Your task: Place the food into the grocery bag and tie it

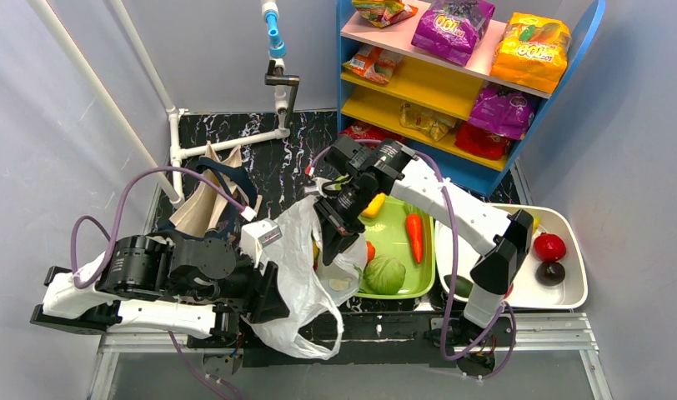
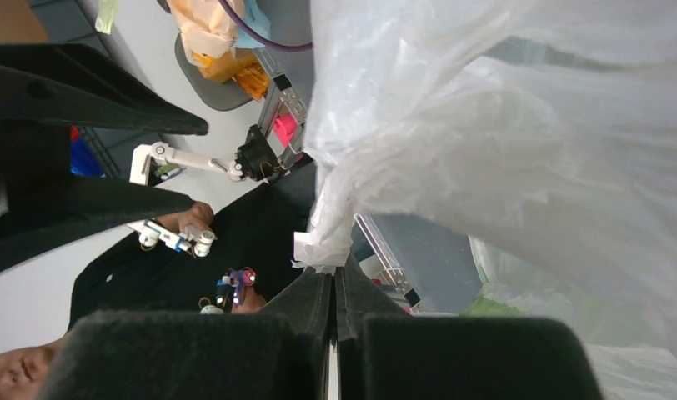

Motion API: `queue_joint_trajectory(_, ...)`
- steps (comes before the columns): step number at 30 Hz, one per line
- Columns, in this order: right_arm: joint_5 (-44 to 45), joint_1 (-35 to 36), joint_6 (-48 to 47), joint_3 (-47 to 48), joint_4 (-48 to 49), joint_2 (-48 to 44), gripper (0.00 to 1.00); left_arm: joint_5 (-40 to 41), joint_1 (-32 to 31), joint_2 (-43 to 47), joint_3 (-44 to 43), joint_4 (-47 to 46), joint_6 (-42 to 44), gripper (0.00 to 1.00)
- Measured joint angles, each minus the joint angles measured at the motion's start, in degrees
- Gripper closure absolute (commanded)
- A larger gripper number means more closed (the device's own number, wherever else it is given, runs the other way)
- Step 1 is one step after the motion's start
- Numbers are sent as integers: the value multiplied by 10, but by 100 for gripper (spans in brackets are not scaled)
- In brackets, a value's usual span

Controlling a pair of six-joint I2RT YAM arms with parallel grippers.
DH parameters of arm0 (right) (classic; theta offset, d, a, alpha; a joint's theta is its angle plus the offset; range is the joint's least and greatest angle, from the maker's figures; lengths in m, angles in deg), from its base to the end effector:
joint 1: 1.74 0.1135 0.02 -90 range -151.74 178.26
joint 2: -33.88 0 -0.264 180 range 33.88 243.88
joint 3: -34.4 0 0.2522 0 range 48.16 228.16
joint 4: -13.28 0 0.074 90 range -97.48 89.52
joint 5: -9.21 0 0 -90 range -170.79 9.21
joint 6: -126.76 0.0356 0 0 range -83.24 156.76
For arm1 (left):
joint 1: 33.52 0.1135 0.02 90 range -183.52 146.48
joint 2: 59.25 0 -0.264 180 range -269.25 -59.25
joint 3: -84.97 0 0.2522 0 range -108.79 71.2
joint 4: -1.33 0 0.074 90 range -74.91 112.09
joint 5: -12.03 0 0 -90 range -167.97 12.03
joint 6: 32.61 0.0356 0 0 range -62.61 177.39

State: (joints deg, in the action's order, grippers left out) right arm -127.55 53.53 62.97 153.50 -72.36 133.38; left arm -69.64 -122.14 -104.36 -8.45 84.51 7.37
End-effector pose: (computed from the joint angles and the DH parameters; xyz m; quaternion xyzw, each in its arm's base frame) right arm 0.1730 0.2951 0.3686 0.3050 -0.8485 -0.4185 0.1090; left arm 0.0073 -0.0909 0.4264 0.2605 0.8456 -0.4091 0.2232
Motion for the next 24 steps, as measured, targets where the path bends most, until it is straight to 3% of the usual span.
queue_joint_trajectory(3, 12, 2, 13, 57, -19, 23, 99, -16, 0, -2, 8, -13, 1, 33)
queue_joint_trajectory(4, 15, 2, 17, 90, -24, 36, 99, -17, 0, -4, 7, -14, 2, 25)
queue_joint_trajectory(7, 19, -2, 30, 211, -34, 82, 99, -16, 0, -15, 3, -10, 6, 13)
queue_joint_trajectory(10, 16, -14, 52, 283, -32, 104, 99, 0, 0, -45, -22, 5, 17, 6)
queue_joint_trajectory(17, 14, -62, 116, 212, 20, 64, 99, 113, -1, -161, -99, 78, 25, 14)
queue_joint_trajectory(24, 12, -79, 131, 204, 35, 54, 99, 216, -1, -209, -94, 134, 12, 24)
